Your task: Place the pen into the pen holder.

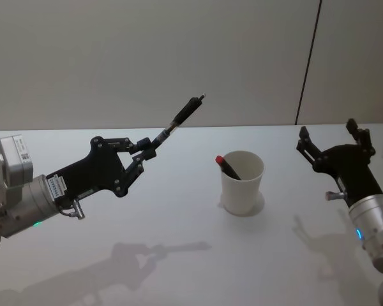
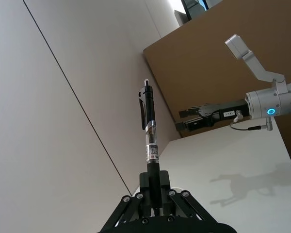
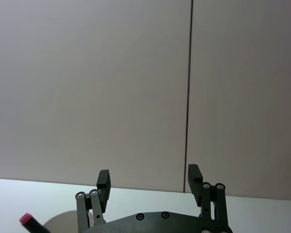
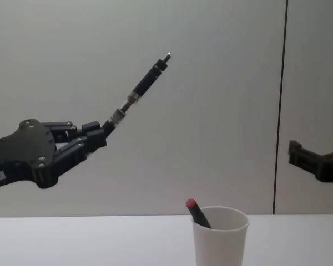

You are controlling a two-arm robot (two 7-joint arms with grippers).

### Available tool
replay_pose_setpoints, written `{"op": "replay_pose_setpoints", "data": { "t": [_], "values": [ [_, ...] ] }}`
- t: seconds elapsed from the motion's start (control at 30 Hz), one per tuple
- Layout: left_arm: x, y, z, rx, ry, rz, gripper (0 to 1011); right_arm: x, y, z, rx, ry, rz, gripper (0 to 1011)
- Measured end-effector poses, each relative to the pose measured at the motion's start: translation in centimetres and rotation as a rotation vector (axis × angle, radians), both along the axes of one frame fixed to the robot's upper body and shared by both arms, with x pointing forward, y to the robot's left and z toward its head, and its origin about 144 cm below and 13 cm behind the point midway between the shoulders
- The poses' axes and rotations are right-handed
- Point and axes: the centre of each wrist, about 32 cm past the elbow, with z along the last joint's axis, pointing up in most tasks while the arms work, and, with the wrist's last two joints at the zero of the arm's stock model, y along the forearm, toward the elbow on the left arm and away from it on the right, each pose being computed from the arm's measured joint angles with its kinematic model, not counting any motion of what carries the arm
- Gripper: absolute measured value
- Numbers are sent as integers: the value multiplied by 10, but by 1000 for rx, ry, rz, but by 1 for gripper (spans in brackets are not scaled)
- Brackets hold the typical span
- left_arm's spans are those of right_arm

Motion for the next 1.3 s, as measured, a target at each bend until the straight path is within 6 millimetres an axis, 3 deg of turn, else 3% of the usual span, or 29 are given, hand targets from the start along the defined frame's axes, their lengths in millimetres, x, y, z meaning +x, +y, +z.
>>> {"op": "replay_pose_setpoints", "data": {
  "t": [0.8, 1.3],
  "values": [
    [1, 0, 0, -1, -3, -8, 126, 3, -11, 12, 22, -74, 334, 1002],
    [1, 1, 0, 0, -3, -8, 126, 18, -4, 24, 109, -80, 579, 1002]
  ]
}}
